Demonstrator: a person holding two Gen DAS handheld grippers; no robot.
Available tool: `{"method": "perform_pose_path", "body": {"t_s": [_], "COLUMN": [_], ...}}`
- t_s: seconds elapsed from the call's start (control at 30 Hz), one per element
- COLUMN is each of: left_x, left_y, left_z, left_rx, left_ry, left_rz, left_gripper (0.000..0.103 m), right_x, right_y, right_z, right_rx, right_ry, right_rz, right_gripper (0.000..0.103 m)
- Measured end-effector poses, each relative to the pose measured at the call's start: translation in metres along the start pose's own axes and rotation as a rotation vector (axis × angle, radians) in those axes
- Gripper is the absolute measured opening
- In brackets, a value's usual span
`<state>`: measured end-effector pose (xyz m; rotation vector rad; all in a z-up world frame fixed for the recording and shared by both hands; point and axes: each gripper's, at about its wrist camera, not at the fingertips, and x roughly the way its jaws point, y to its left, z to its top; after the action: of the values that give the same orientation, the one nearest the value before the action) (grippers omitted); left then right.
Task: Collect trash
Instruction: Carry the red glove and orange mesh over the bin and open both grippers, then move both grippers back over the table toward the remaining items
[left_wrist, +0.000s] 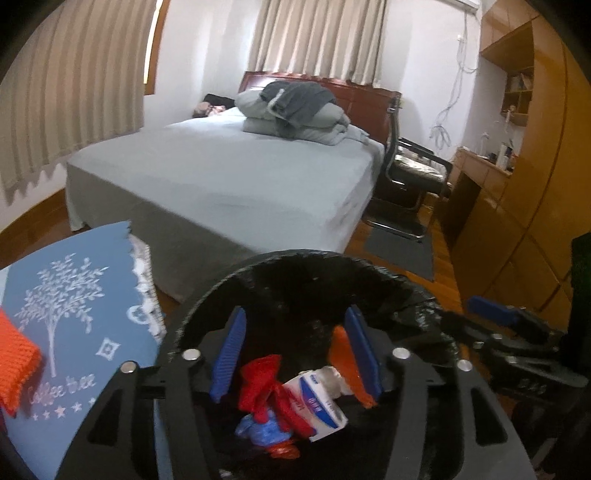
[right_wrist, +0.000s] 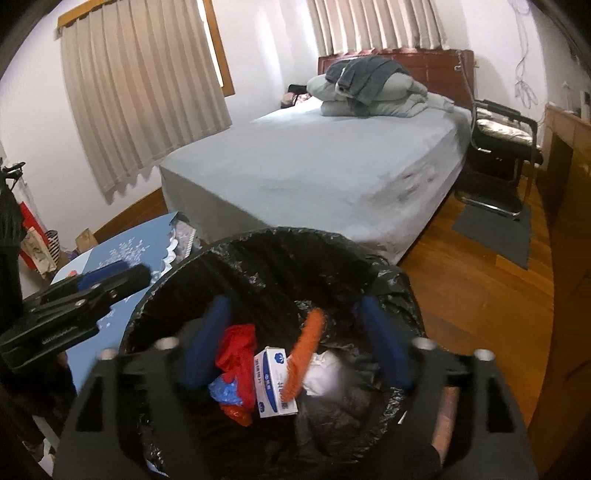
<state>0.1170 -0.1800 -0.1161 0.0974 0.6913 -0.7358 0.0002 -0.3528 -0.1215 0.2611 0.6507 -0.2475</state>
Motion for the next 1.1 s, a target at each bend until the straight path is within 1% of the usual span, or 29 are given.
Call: {"method": "perform_pose_path", "body": {"t_s": [0.03, 0.13, 0.2, 0.23, 0.43, 0.53, 0.7, 0.87, 1.0, 1.1], "left_x": [-0.003, -0.018, -0.027, -0.035, -0.068, -0.084, -0.108, -0.132, -0.148, -0.156], "left_y": [0.004, 0.019, 0.029, 0.036, 0.065, 0.085, 0.122, 0.165, 0.202, 0.227], "left_z": [-0.001, -0.005, -0.007, -0.009, -0.018, -0.023, -0.040, -0.059, -0.076, -0.088], "left_rx": [-0.002, -0.012, -0.021, -0.026, -0.050, -0.075, -0.128, -0.193, -0.228, -0.258], "left_ry": [-0.005, -0.029, -0.042, -0.055, -0.098, -0.111, -0.118, -0.116, -0.109, -0.099], "left_rz": [0.013, 0.073, 0.102, 0.129, 0.241, 0.294, 0.380, 0.475, 0.562, 0.611], "left_gripper": [0.065, 0.073, 0.078, 0.080, 0.088, 0.089, 0.089, 0.089, 0.089, 0.089], "right_x": [-0.001, -0.003, -0.004, -0.005, -0.003, 0.004, 0.017, 0.031, 0.043, 0.052], "right_y": [-0.001, 0.004, 0.011, 0.014, 0.045, 0.066, 0.114, 0.163, 0.198, 0.222], "right_z": [0.000, 0.001, 0.003, 0.003, 0.007, 0.008, 0.009, 0.009, 0.007, 0.004], "right_rx": [-0.002, -0.014, -0.022, -0.024, -0.042, -0.055, -0.110, -0.170, -0.213, -0.241], "right_ry": [-0.005, -0.010, -0.012, -0.013, -0.018, -0.010, 0.009, 0.025, 0.034, 0.044], "right_rz": [-0.005, -0.004, 0.005, 0.011, 0.064, 0.100, 0.163, 0.228, 0.266, 0.289], "right_gripper": [0.090, 0.094, 0.094, 0.095, 0.096, 0.096, 0.096, 0.096, 0.096, 0.096]}}
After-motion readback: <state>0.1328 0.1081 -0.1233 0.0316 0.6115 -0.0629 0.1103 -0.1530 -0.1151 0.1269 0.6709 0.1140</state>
